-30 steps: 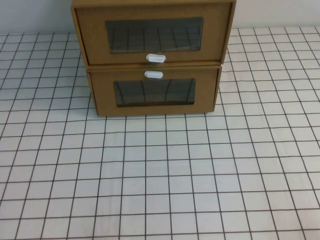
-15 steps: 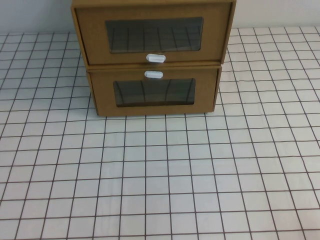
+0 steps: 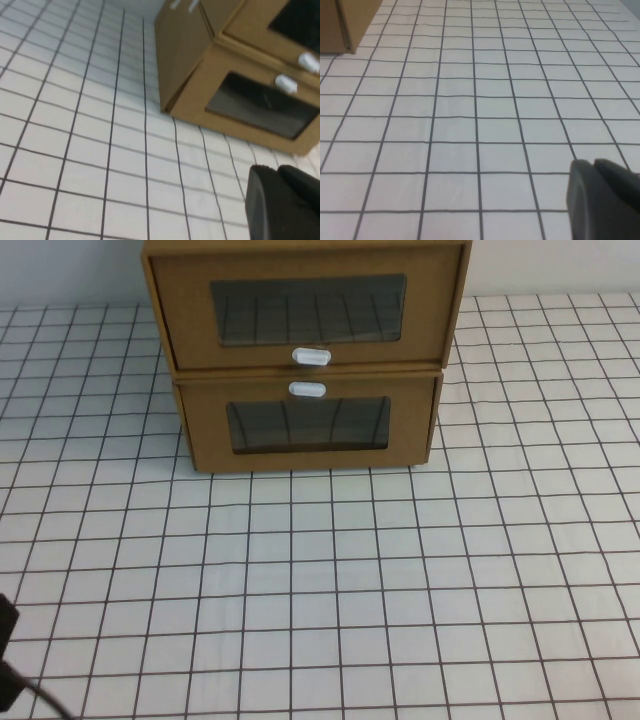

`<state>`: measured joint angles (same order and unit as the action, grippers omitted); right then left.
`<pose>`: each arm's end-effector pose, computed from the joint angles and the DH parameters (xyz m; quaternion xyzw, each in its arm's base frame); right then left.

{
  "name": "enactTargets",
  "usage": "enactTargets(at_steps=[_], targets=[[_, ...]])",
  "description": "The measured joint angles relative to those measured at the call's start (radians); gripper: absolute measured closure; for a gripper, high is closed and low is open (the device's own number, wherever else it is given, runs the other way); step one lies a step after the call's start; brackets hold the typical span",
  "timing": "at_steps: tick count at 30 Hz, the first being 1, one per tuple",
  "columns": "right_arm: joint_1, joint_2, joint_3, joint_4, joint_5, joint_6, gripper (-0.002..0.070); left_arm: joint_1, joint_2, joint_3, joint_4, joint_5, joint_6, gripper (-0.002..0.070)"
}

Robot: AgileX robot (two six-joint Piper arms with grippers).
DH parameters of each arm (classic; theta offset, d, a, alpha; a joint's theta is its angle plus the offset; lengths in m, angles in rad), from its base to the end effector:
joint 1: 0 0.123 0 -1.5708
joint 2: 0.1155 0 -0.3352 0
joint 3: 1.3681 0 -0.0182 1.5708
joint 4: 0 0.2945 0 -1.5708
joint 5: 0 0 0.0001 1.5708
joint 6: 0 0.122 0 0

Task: Open the shoe box
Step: 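Pull the top drawer of the cardboard box fully open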

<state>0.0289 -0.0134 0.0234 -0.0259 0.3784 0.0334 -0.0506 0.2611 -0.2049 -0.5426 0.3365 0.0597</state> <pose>0.0752 0.0010 0.1617 -0.0050 0.8051 0.0075 0.5930 0.0970 -0.0258 0.2426 -0.1086 0.7841 -0.2183 0.5707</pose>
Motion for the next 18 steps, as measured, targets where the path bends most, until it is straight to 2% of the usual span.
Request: enactTargets(at_steps=[6,13,18], targets=[[0.0,0.0,0.0,0.0,0.0,0.0,0.069,0.0,0.387,-0.306,-0.013,0.244,0.263,0.0677],[0.0,0.0,0.0,0.0,0.0,0.0,0.0689,0.0,0.835,-0.794,-0.187,0.425,0.573,0.0677],[0.0,0.0,0.0,0.0,0.0,0.0,0.069,-0.022,1.097,-1.175,-0.237,0.522,0.655,0.0677]])
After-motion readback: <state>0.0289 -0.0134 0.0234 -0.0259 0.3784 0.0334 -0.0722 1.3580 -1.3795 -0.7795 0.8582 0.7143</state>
